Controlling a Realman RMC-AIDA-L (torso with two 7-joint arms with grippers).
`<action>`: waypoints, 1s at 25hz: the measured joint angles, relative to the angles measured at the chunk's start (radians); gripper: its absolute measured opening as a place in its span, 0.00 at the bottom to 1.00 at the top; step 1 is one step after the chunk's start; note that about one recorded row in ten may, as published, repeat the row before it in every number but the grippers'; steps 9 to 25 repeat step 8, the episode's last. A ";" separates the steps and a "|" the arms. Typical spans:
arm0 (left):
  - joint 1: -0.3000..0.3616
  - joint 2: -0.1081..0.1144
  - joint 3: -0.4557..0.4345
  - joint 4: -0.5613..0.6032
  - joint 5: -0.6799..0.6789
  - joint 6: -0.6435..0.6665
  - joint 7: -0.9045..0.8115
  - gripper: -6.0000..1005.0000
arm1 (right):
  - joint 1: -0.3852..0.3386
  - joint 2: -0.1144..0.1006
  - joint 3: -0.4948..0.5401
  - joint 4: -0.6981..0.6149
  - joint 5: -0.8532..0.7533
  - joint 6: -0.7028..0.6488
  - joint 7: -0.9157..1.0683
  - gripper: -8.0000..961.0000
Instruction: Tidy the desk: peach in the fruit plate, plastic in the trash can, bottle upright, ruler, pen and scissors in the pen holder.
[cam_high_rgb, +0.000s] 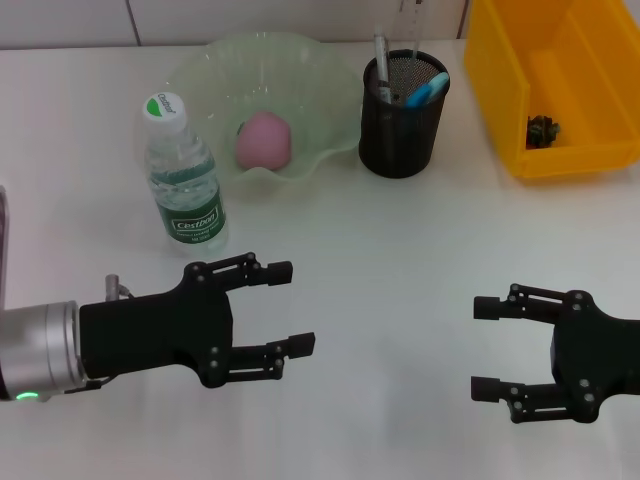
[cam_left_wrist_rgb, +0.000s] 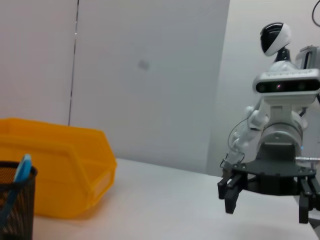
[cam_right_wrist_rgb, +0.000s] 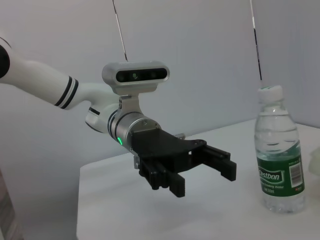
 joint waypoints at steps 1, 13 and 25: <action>0.003 0.001 -0.002 0.000 0.001 0.000 0.000 0.80 | 0.000 0.003 0.001 0.000 0.001 0.003 0.001 0.87; 0.019 0.009 -0.011 0.000 0.002 0.006 0.000 0.80 | 0.001 0.010 0.004 0.005 0.001 0.006 0.003 0.87; 0.019 0.009 -0.011 0.000 0.002 0.006 0.000 0.80 | 0.001 0.010 0.004 0.005 0.001 0.006 0.003 0.87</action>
